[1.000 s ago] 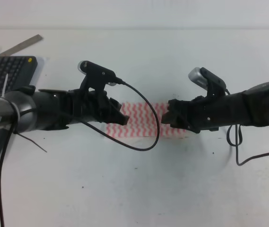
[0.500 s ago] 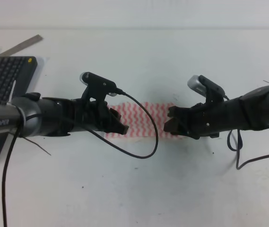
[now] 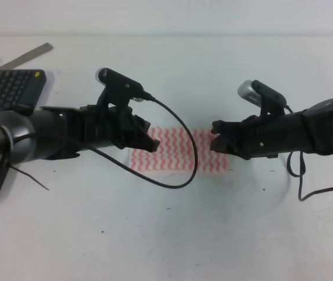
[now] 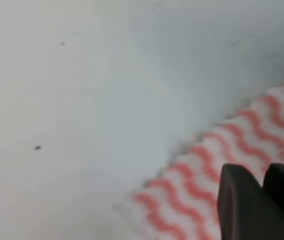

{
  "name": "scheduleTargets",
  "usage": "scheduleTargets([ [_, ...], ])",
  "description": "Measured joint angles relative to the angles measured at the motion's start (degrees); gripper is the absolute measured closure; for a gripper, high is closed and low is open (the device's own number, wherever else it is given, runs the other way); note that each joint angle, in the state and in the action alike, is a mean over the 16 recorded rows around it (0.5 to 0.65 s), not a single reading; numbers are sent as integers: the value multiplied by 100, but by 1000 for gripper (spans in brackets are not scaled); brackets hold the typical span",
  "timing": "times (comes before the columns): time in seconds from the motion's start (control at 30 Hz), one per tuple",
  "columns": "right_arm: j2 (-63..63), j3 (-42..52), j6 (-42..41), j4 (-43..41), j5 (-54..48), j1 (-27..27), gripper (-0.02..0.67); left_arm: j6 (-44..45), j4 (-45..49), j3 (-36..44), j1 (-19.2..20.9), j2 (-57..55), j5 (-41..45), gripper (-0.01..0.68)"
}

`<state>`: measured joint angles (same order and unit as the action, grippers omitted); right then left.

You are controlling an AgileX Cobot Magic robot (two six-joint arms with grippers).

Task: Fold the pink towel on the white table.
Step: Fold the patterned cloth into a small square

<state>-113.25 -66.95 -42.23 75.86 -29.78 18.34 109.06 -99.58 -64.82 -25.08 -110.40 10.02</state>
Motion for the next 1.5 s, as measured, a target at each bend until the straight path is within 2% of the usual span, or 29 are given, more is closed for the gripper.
scheduleTargets([
  [0.4,79,0,-6,231,-219,-4,588,-108,-21,-5,1,-199,606,586],
  [0.83,-165,-1,-2,111,-232,-23,589,-231,-28,0,2,-429,543,586],
  [1.5,-268,0,19,-37,-545,-567,609,-379,-8,-2,1,-349,779,586],
])
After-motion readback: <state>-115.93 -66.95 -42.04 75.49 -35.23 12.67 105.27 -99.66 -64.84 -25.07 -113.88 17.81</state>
